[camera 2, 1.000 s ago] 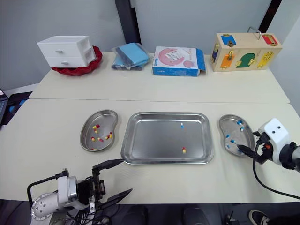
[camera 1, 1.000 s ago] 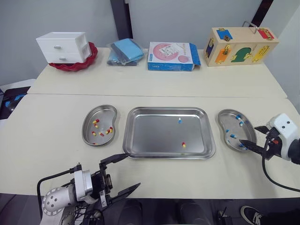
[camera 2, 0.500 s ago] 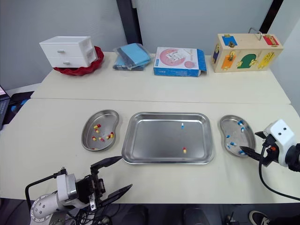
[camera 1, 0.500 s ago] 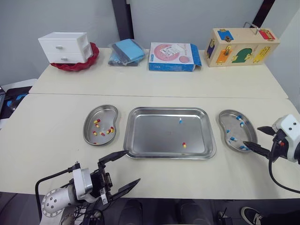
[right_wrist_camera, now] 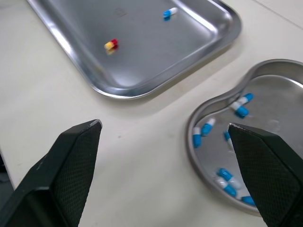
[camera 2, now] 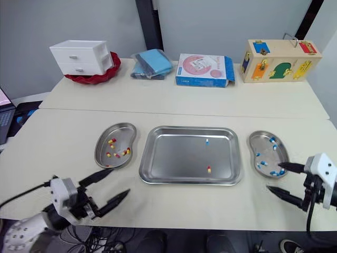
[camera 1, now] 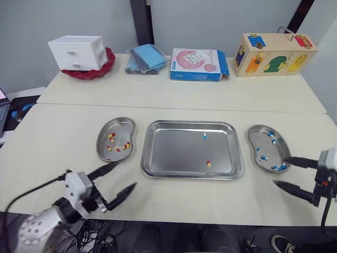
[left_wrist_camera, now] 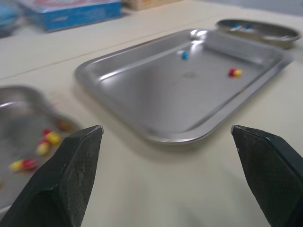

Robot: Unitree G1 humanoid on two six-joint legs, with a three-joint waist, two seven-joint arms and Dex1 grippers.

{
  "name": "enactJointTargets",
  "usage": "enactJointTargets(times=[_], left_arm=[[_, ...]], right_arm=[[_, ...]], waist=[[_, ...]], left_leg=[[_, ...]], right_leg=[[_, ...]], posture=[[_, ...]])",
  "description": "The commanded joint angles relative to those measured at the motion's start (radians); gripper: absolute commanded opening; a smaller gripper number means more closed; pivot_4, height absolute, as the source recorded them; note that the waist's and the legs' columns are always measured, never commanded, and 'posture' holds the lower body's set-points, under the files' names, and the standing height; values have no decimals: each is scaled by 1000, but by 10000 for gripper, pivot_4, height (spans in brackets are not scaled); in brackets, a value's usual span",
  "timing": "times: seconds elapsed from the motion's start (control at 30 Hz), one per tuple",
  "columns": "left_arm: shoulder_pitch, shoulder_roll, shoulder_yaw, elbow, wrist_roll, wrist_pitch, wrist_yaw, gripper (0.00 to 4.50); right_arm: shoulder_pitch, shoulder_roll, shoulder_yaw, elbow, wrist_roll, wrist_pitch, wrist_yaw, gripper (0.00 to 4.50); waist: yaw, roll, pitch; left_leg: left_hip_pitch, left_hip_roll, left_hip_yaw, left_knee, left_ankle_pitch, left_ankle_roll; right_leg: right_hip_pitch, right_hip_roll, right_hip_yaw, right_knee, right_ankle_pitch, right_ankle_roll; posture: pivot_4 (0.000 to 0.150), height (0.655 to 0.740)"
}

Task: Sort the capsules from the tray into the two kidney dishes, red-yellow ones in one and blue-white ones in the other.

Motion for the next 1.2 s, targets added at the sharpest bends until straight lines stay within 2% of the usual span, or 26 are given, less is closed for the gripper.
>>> enactJointTargets(times=[0.03,0.2,0.4,0.67,0.73,0.83,0.93,1.03,1.2], left_arm=[[48,123,187,36,-43,155,-29,45000],[24,220,274,189,0,205,-91,45000],[-1,301,253,317,89,193,-186,45000],[-135,330,168,255,91,257,-244,45000],[-171,348,120,207,89,295,-264,45000],[-344,386,-63,145,126,343,-277,45000],[-536,379,-220,110,128,412,-305,45000],[-712,344,-367,88,130,475,-351,45000],[-965,185,-611,127,222,495,-373,45000]], right_arm=[[75,20,-15,-5,-25,-122,64,44845],[93,41,28,-8,-33,-133,39,44845],[95,55,63,36,-47,-180,28,44845],[110,92,74,10,-26,-205,2,44845],[126,106,83,-10,-24,-210,-5,44845],[130,157,114,-44,-19,-234,-36,44845],[126,208,149,-77,-25,-264,-77,44845],[138,251,188,-107,-38,-300,-106,44845],[133,304,252,-147,-44,-331,-165,44845]], waist=[[-2,0,0],[-6,1,0],[-5,0,1],[-1,-1,1],[0,-1,1],[3,0,1],[1,0,1],[-1,1,1],[-3,2,1]], left_leg=[[0,0,0,0,0,0],[2,0,3,-1,0,0],[2,0,4,-2,0,0],[2,0,3,-3,0,0],[1,0,3,-3,0,0],[1,0,2,-3,0,-1],[1,0,2,-2,0,-1],[0,0,1,-2,0,-1],[0,0,1,-1,0,-1]], right_leg=[[0,0,0,0,0,0],[0,0,3,-1,0,0],[0,0,3,-3,0,0],[0,0,2,-4,0,0],[0,0,2,-4,0,0],[1,0,1,-4,0,0],[1,0,1,-2,0,0],[0,0,0,-2,0,0],[0,0,0,-1,0,0]], posture=[[1500,7400],[1500,7400],[1500,7400],[1500,7400],[1500,7400],[1500,7400],[1500,7400],[1500,7400],[1500,7400]])
